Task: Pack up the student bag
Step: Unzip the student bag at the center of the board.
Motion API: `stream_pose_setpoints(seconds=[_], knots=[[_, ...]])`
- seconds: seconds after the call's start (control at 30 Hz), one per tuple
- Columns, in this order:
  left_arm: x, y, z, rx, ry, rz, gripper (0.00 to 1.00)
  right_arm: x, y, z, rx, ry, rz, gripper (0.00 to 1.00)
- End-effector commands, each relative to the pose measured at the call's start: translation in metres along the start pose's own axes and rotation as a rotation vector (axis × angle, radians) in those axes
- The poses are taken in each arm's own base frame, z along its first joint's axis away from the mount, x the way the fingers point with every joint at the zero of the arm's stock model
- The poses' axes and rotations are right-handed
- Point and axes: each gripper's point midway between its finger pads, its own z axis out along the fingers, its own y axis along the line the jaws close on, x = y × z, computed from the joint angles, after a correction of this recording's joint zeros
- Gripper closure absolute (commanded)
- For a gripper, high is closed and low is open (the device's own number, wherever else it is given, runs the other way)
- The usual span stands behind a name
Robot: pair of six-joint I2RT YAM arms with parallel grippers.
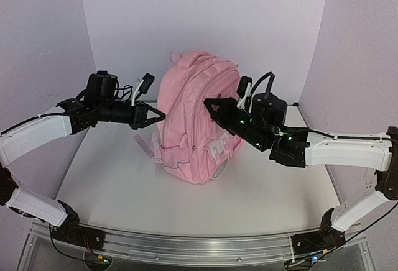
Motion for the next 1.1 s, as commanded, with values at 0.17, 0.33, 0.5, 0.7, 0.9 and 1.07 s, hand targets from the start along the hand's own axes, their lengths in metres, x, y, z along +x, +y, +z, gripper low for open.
stream_pose_setpoints(seconds=[0.17, 0.33, 0.5, 0.7, 0.9, 1.07], knots=[[0.017, 0.034, -0.017, -0.224, 0.035, 0.120, 1.00, -0.108, 0.041, -0.008, -0.181, -0.185, 0.198, 1.00], [0.016, 0.047, -0.019, -0.295, 0.044, 0.151, 1.00, -0.112, 0.044, 0.004, -0.217, -0.153, 0.219, 1.00], [0.011, 0.055, -0.024, -0.359, 0.057, 0.149, 1.00, -0.131, 0.030, 0.012, -0.200, -0.185, 0.209, 1.00], [-0.004, 0.066, -0.034, -0.453, 0.052, 0.164, 1.00, -0.149, 0.014, 0.009, -0.172, -0.226, 0.202, 1.00], [-0.023, 0.049, -0.036, -0.390, 0.019, 0.152, 0.99, -0.134, 0.043, 0.010, -0.236, -0.104, -0.075, 0.77], [-0.025, 0.040, -0.036, -0.344, 0.040, 0.123, 1.00, -0.113, 0.035, 0.012, -0.077, 0.054, -0.365, 0.53]])
